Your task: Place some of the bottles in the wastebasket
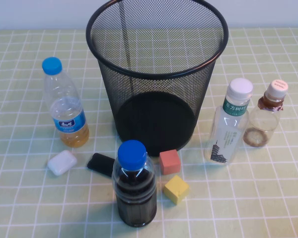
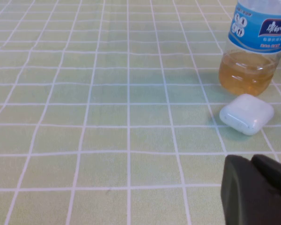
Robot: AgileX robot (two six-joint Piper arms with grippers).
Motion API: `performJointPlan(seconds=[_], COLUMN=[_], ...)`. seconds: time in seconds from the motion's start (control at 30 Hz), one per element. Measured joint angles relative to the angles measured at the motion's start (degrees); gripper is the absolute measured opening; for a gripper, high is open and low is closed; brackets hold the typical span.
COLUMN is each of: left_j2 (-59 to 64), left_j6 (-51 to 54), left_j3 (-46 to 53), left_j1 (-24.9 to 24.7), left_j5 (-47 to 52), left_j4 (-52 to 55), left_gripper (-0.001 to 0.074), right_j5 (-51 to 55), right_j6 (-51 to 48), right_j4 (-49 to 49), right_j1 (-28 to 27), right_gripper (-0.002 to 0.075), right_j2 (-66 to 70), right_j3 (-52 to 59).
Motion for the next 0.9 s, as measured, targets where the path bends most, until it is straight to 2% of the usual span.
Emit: performJointPlan(seconds=[0.9], left_j2=[0.00], left_j6=[0.00], left_j3=[0.00], left_j1=[0.00], left_j5=[0.00], left_j4=[0.00], left_gripper=[-0.0001], right_j5=[-2.13], right_j6=[0.21], right_j4=[0.13], right_j1=[0.00], right_gripper=[-0.0011], right_j2=[0.00], right_j3=[0.20])
